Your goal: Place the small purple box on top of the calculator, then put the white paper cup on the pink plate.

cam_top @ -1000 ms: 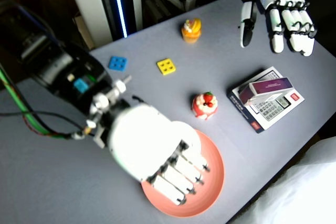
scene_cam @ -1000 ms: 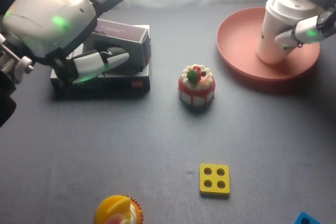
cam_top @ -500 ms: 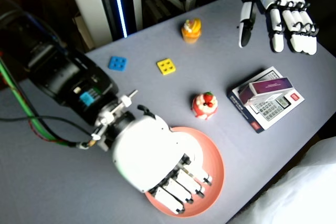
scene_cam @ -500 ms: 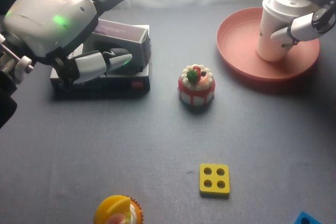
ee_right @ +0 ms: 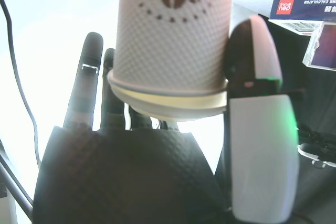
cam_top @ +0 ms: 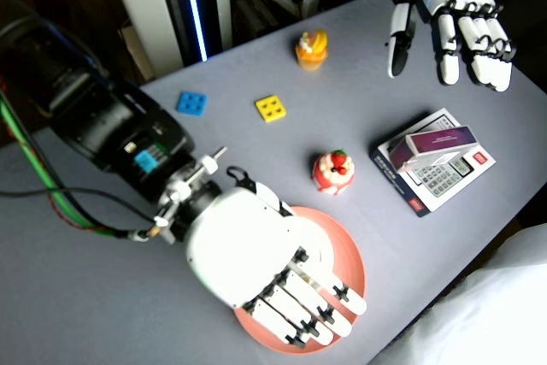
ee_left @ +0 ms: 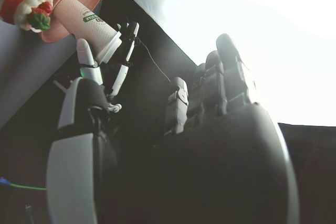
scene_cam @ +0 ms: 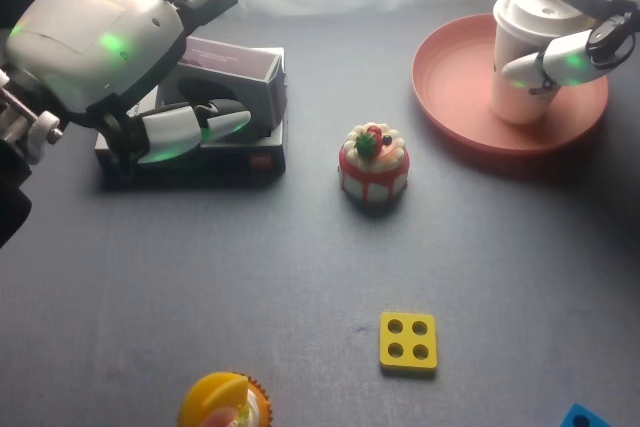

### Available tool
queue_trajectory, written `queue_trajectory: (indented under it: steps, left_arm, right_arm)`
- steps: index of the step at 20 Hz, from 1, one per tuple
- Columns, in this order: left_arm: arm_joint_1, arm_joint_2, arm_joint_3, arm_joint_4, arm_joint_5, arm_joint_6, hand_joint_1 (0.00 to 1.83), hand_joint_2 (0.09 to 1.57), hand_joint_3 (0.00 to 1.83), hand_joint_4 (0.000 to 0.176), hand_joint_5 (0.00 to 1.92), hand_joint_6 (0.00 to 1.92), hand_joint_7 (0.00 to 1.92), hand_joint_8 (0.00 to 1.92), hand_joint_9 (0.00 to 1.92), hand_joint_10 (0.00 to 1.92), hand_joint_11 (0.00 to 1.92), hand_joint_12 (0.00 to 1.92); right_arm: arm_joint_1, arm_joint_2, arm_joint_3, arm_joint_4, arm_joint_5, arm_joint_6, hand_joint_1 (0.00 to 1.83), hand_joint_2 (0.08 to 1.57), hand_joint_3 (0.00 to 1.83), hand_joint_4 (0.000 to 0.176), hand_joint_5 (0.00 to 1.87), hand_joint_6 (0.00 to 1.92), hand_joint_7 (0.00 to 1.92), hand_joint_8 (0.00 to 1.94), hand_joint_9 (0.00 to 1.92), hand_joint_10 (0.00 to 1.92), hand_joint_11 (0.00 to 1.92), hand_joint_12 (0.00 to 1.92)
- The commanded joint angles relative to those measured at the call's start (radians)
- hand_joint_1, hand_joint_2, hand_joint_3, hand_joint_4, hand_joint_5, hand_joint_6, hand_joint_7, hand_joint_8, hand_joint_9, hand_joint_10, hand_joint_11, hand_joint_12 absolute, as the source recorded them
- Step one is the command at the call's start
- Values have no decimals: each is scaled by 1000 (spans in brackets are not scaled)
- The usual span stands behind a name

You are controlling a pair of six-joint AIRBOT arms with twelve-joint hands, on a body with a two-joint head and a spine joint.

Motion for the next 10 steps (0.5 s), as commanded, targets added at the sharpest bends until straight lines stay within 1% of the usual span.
queue_trajectory:
  steps: [1,2,3,4,5,6,7,8,9,10]
  left_arm:
    - [-10,0,-3,15,-129,-1,733,1109,0,154,70,3,0,0,44,3,0,465]
    - [-9,0,-3,15,-129,-1,733,1109,0,154,70,3,0,0,44,3,0,465]
    - [-8,0,-4,15,-131,-1,733,1113,0,145,68,2,0,0,48,4,0,458]
    - [-7,1,-5,15,-132,-1,743,1108,0,150,71,2,0,0,43,2,0,504]
    - [-6,1,-6,15,-134,-1,743,1108,0,150,71,2,0,0,43,2,0,504]
    - [-5,2,-6,15,-134,-1,754,1108,0,133,74,2,0,0,39,0,0,534]
    - [-3,3,-7,13,-134,-1,765,1105,0,129,72,1,0,0,29,0,0,517]
    - [-1,5,-8,12,-136,-1,768,1102,0,121,68,0,0,0,38,4,0,575]
    - [1,7,-10,12,-139,-1,767,1099,0,122,72,2,0,0,32,2,0,585]
    - [4,9,-11,10,-142,-1,763,1098,0,120,69,0,0,0,25,4,0,553]
  right_arm:
    - [8,-2,0,-7,90,0,818,1027,0,74,0,0,0,0,0,0,0,836]
    - [8,-2,0,-7,89,0,818,1027,0,74,0,0,0,0,0,0,0,836]
    - [8,-2,-2,-7,89,0,793,1015,0,75,0,0,0,0,0,0,0,888]
    - [8,-2,-5,-7,89,-1,741,961,0,116,0,0,0,0,0,0,0,848]
    - [8,-2,-7,-7,89,-3,741,961,0,116,0,0,0,0,0,0,0,848]
    - [8,-1,-10,-7,89,-6,731,935,0,125,0,0,0,0,0,0,0,726]
    - [8,-1,-13,-7,89,-9,701,919,0,118,0,0,0,0,0,0,0,505]
    - [8,-1,-16,-7,90,-13,683,908,0,82,0,0,0,0,0,0,0,71]
    - [8,-1,-19,-7,90,-14,671,916,3,68,0,0,0,0,0,0,0,13]
    - [8,-1,-21,-7,90,-15,677,918,4,77,0,0,0,0,0,0,0,2]
